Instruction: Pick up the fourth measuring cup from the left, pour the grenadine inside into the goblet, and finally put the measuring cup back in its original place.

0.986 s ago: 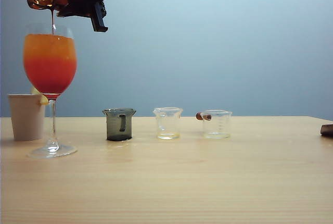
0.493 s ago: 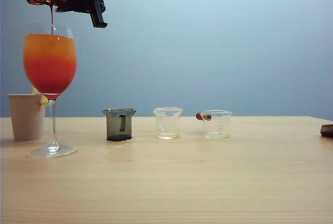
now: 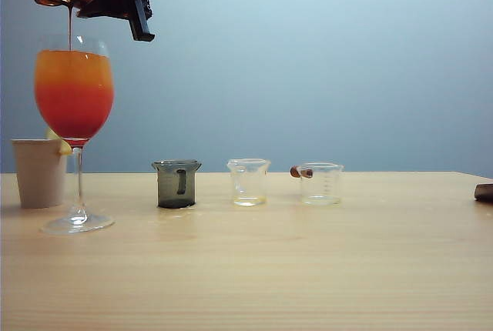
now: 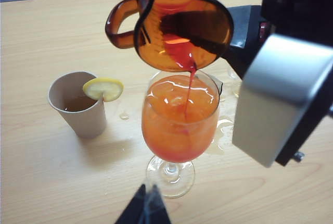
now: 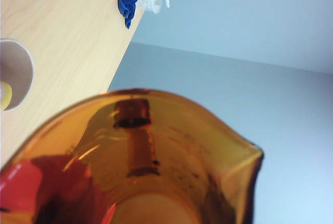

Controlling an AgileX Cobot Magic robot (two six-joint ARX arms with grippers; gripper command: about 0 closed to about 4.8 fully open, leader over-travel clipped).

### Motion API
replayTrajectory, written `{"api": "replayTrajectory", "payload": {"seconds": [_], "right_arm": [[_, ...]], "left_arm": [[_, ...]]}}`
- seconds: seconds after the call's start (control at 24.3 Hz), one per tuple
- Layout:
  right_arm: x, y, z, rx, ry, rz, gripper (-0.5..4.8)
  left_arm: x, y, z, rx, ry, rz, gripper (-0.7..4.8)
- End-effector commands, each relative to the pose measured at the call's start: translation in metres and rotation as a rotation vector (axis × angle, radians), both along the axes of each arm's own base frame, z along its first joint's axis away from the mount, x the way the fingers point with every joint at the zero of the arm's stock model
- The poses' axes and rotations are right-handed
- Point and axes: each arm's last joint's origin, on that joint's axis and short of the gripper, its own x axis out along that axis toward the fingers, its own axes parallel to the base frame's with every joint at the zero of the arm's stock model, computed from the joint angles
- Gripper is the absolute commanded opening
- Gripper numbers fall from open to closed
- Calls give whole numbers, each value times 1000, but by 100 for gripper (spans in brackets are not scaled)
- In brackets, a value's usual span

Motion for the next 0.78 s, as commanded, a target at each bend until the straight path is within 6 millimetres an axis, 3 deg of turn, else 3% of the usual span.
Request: {"api": "replayTrajectory", "payload": {"seconds": [0.04,0.78], "right_arm": [[-2,0,8,35,-17,4,63],[-4,2,8,22,-36,12,63]], "left_arm": [[0,0,2,1,-15,0,-5],[-1,-1,2,2,-15,-6,-5]]}}
